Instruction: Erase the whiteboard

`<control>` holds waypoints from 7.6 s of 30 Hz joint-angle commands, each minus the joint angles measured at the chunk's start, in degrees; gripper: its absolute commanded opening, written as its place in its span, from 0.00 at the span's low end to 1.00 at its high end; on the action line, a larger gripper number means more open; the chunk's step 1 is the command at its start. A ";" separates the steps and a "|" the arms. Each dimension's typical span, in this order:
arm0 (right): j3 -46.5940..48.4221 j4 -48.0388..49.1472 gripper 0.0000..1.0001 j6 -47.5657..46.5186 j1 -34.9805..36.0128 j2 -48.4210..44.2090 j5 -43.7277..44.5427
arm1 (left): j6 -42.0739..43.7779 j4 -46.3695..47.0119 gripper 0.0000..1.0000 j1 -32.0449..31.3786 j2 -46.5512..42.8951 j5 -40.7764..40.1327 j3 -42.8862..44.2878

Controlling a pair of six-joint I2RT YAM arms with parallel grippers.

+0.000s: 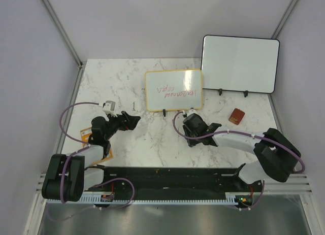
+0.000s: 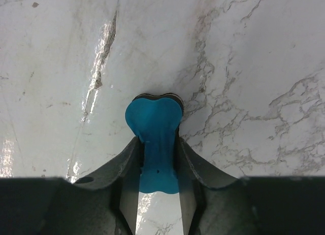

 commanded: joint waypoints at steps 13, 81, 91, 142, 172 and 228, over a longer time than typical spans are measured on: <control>0.48 -1.24 0.45 0.58 -0.07 -1.88 1.52 | -0.97 0.39 1.00 -0.01 0.74 0.26 2.02; 16.92 25.30 0.00 -9.00 -10.35 10.07 4.33 | -33.75 40.99 0.57 -0.45 69.12 25.74 63.27; 17.97 33.56 0.00 -9.96 -11.32 13.68 8.45 | -34.98 42.48 0.15 -0.19 71.41 26.71 65.04; 34.15 25.57 0.00 -7.87 -12.46 34.95 23.22 | -37.18 49.08 0.02 -0.89 70.70 33.04 62.05; 46.28 23.02 0.00 -13.05 -1.30 44.97 8.38 | -36.21 49.08 0.02 -1.07 69.65 34.10 60.82; 27.47 11.95 0.00 5.14 -12.55 35.39 26.65 | -35.60 49.08 0.02 -1.95 68.94 35.06 60.29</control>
